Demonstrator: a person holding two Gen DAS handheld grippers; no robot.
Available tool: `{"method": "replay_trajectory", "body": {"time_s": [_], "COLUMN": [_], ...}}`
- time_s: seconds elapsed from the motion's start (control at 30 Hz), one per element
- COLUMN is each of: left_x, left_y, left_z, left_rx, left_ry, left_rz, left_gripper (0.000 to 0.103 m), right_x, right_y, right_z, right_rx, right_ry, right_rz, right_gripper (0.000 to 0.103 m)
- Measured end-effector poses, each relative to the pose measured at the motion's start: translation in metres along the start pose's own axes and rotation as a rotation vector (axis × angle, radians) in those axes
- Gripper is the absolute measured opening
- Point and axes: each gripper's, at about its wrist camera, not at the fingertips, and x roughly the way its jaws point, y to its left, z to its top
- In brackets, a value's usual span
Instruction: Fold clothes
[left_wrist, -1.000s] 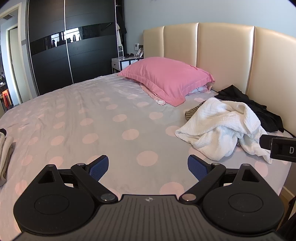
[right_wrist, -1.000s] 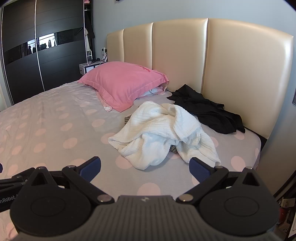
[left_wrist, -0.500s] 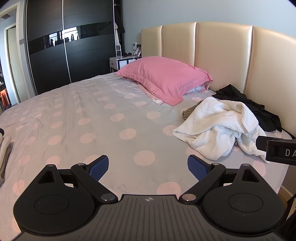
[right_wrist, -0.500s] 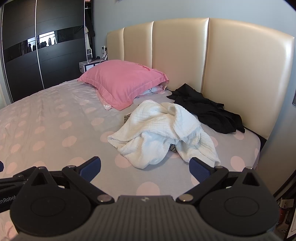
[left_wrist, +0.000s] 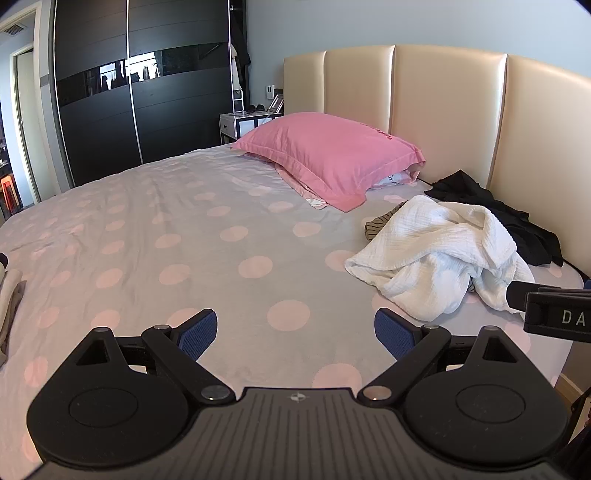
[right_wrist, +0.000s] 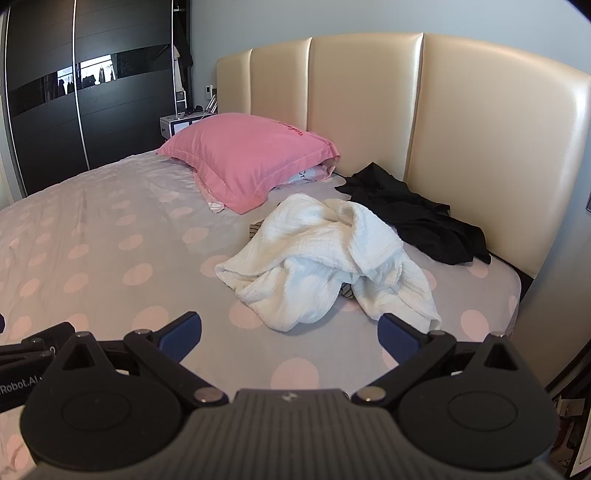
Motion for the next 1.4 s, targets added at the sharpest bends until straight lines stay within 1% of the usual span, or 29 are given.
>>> {"method": "replay_trajectory", "body": {"time_s": [0.47, 0.6, 0.73, 0.87, 0.97, 1.0, 1.13, 1.17, 1.33, 1.4], "left_x": [0.007, 0.013, 0.022, 0.035, 0.046, 0.05, 0.065, 0.068, 0.082, 0.086], "left_y": [0.007, 0.017, 0.029, 0.047, 0.061, 0.066, 0.081, 0.084, 0.101, 0.107], "left_z": [-0.003, -0.003, -0.003, -0.003, -0.004, -0.006, -0.017, -0.021, -0.035, -0.039], "left_rx": [0.014, 0.022, 0.029, 0.014, -0.003, -0.009, -0.021, -0.024, -0.015, -0.001], "left_ry": [0.016, 0.028, 0.043, 0.065, 0.082, 0.088, 0.115, 0.123, 0.168, 0.181], "left_rz": [0.021, 0.045, 0.074, 0.103, 0.129, 0.14, 0.179, 0.186, 0.221, 0.241], "left_gripper": [0.094, 0.094, 0.094, 0.094, 0.094, 0.094, 0.094, 0.094, 0.094, 0.094], "right_x": [0.012, 0.025, 0.042, 0.07, 0.096, 0.106, 0.15, 0.163, 0.223, 0.244], "right_y": [0.005, 0.005, 0.007, 0.006, -0.002, -0.006, -0.023, -0.028, -0.062, -0.074], "right_z": [0.002, 0.012, 0.029, 0.047, 0.061, 0.065, 0.074, 0.076, 0.086, 0.092], "right_rx": [-0.023, -0.038, -0.104, -0.145, -0.156, -0.157, -0.185, -0.185, -0.109, -0.078], "right_ry": [0.038, 0.058, 0.068, 0.099, 0.119, 0.119, 0.09, 0.085, 0.103, 0.108], "right_rz": [-0.016, -0.012, -0.025, 0.006, 0.043, 0.042, 0.015, 0.002, -0.078, -0.113], "right_gripper": [0.102, 0.102, 0.102, 0.102, 0.102, 0.102, 0.101, 0.099, 0.09, 0.089]}}
